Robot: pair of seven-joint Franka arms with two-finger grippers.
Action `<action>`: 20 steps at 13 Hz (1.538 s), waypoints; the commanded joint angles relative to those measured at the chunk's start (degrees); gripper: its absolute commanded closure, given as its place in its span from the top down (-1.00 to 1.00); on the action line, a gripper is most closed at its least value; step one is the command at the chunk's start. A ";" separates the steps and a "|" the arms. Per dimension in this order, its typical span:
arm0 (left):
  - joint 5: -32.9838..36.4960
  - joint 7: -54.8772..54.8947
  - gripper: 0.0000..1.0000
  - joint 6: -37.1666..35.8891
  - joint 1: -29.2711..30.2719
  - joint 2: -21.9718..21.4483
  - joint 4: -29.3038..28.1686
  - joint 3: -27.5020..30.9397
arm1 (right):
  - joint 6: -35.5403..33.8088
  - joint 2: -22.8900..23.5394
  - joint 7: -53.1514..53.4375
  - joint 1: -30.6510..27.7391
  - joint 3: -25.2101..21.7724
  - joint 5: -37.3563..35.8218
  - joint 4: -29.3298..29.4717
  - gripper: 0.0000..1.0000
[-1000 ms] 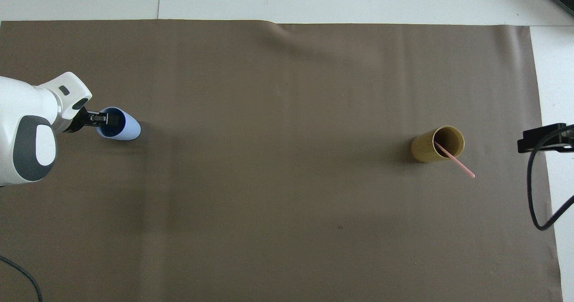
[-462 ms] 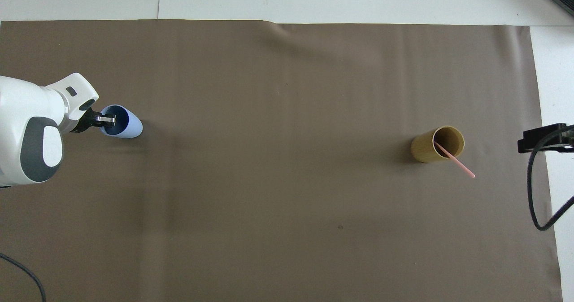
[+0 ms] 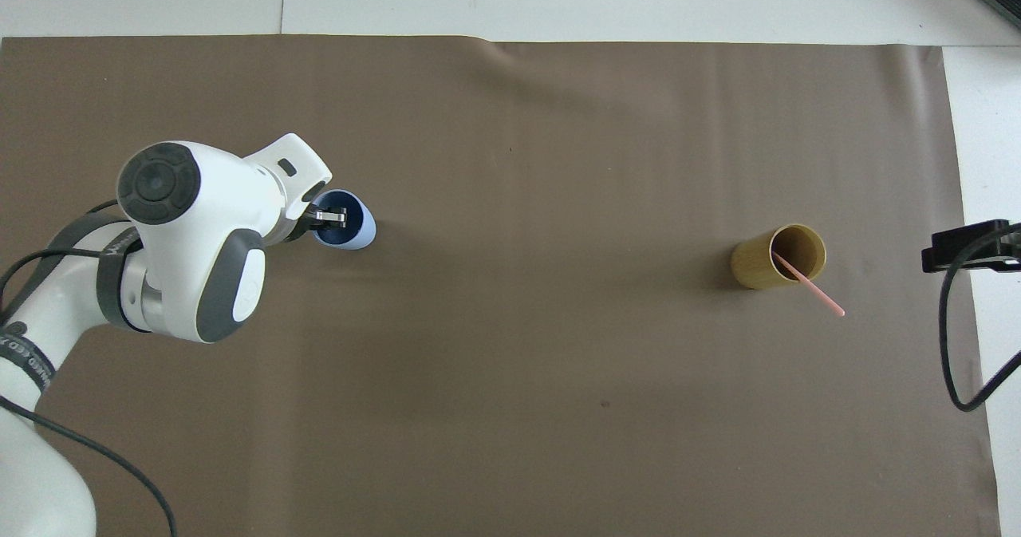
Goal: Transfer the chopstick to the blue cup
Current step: 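Slide the blue cup with the left gripper toward the table center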
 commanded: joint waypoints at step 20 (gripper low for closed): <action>0.27 -11.94 1.00 -15.53 -13.05 -13.46 0.23 1.78 | 0.64 -1.35 -2.00 -1.25 0.06 0.35 -3.83 1.00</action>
